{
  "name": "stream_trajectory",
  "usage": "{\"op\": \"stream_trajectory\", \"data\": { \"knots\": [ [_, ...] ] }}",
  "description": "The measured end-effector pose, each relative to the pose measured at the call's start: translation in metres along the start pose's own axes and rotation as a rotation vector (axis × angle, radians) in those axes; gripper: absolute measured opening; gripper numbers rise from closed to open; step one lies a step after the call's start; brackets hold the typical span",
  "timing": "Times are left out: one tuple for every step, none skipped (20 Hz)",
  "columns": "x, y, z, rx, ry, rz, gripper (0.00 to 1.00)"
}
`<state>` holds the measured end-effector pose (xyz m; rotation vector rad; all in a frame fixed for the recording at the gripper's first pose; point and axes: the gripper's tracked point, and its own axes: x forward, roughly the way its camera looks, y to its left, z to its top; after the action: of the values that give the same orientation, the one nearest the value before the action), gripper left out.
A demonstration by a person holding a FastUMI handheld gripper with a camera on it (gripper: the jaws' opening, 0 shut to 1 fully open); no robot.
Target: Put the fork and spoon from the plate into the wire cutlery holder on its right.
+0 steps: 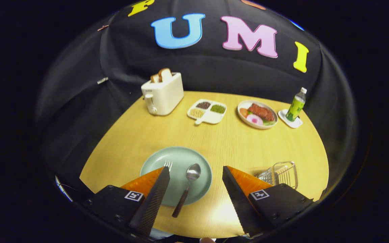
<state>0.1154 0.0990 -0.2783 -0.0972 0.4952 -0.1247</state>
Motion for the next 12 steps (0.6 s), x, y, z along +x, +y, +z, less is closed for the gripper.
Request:
{"op": "stream_trajectory", "data": {
  "knots": [
    [0.009,0.005,-0.012,-0.002,0.049,0.007,0.98],
    [0.017,0.008,-0.024,-0.009,0.090,0.013,0.98],
    [0.025,0.011,-0.034,-0.015,0.120,0.015,0.97],
    [0.033,0.012,-0.043,-0.026,0.151,0.010,0.91],
    [0.041,0.014,-0.051,-0.025,0.186,0.012,0.88],
    [0.047,0.016,-0.060,-0.015,0.222,0.015,0.83],
    [0.053,0.018,-0.068,-0.004,0.257,0.016,0.83],
    [0.059,0.018,-0.074,0.006,0.285,0.016,0.83],
    [0.063,0.018,-0.078,0.012,0.311,0.013,0.83],
    [0.066,0.020,-0.081,0.017,0.330,0.023,0.81],
    [0.069,0.022,-0.082,0.018,0.340,0.027,0.81],
    [0.073,0.025,-0.084,0.019,0.354,0.037,0.78]
  ]
}}
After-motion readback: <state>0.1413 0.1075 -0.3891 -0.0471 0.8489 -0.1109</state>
